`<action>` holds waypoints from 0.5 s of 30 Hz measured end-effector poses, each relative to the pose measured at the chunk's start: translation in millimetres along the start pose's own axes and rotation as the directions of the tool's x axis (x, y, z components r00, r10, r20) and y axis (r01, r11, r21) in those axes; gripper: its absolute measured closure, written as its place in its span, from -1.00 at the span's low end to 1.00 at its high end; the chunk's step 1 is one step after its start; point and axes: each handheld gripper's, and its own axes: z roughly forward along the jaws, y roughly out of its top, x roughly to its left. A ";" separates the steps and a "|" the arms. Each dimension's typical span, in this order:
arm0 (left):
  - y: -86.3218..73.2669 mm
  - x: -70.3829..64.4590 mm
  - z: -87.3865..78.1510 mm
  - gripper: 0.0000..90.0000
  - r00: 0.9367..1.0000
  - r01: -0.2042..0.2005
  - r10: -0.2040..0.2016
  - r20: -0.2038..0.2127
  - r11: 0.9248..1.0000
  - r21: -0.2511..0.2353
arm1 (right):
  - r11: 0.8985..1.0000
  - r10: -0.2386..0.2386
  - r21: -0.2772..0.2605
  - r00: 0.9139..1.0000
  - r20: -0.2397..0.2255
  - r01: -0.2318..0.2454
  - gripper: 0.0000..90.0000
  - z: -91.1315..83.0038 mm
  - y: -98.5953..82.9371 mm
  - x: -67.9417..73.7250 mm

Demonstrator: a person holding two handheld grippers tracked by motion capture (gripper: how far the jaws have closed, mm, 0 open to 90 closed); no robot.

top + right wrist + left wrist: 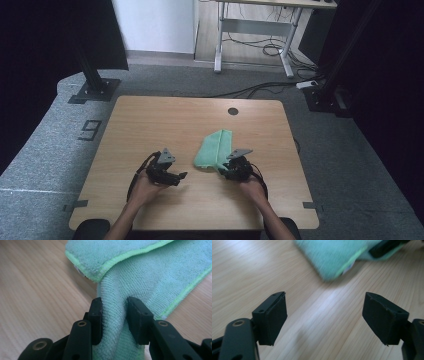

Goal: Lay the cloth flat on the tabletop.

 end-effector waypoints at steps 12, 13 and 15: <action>34.7 -19.2 34.3 -0.44 0.994 -0.078 0.075 0.074 0.997 0.029 | 1.000 -0.031 0.002 0.999 -0.042 0.031 0.45 3.2 2.4 12.4; 35.5 -20.2 36.9 -0.44 0.994 -0.081 0.078 0.078 0.996 0.034 | 0.999 -0.034 0.001 0.999 -0.043 0.034 0.44 3.3 2.4 13.0; 36.4 -22.9 43.7 -0.43 0.993 -0.093 0.089 0.084 0.995 0.048 | 0.999 -0.032 0.002 0.998 -0.046 0.032 0.45 3.4 2.4 13.7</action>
